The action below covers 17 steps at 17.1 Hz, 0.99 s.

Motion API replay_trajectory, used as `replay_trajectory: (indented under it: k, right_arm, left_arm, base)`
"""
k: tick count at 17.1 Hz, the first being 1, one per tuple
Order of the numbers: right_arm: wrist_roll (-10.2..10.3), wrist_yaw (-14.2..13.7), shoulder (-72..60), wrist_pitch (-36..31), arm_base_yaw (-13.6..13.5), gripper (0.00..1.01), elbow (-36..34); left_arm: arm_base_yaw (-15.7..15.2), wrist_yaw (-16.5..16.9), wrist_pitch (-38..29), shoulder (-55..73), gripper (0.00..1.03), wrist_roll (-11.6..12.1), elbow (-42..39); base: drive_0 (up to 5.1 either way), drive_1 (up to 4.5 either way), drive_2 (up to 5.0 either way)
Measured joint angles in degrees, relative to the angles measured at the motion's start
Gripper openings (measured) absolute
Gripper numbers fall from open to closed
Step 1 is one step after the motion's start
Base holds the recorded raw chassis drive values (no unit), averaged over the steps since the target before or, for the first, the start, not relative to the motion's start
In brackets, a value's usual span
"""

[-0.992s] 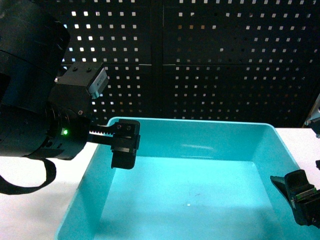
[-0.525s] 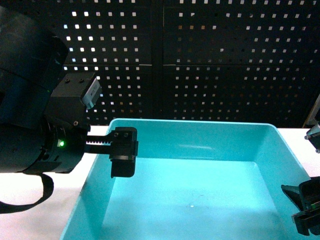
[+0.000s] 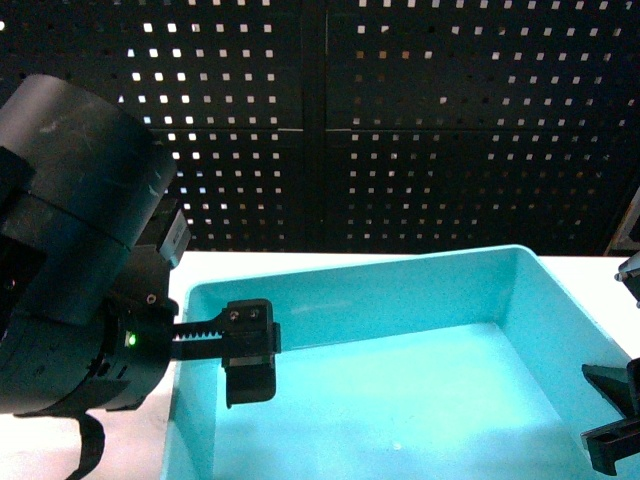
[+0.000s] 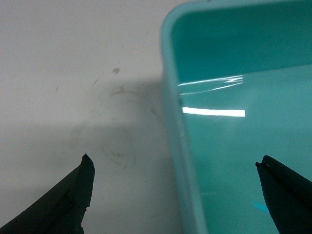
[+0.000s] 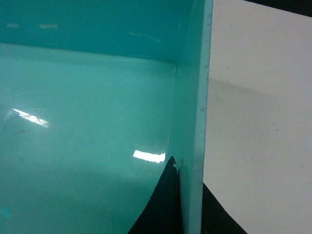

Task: Stack blue boxes stably on right

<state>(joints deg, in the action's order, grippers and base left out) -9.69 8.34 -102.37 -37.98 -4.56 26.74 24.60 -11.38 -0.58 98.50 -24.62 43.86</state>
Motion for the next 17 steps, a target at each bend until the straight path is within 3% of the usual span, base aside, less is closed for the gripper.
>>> replay_trajectory:
  k: [3, 7, 10, 17]
  right_arm:
    - [-0.09, -0.33, -0.37, -1.18, 0.04, 0.02, -0.39]
    - [-0.55, -0.63, -1.05, -2.23, 0.13, 0.02, -0.59]
    - [-0.92, -0.46, -1.57, -2.86, 1.07, 0.02, -0.63]
    - [-0.92, 0.5, -2.69, -6.05, 3.26, 0.02, -1.05]
  left_arm:
    - [1.31, 0.04, 1.86, 0.81, 0.98, -6.01, -0.68]
    - [3.23, 1.7, 2.29, 2.03, 0.98, -11.26, -0.68]
    - [4.13, 0.85, 2.78, 2.49, 0.7, -13.88, -0.46]
    - [4.37, -0.02, 2.51, 2.49, 0.03, -13.49, 0.63]
  base:
    - [0.0, 0.0, 0.0]
    - [0.0, 0.0, 0.0]
    - [0.0, 0.0, 0.0]
    - [0.0, 0.0, 0.0]
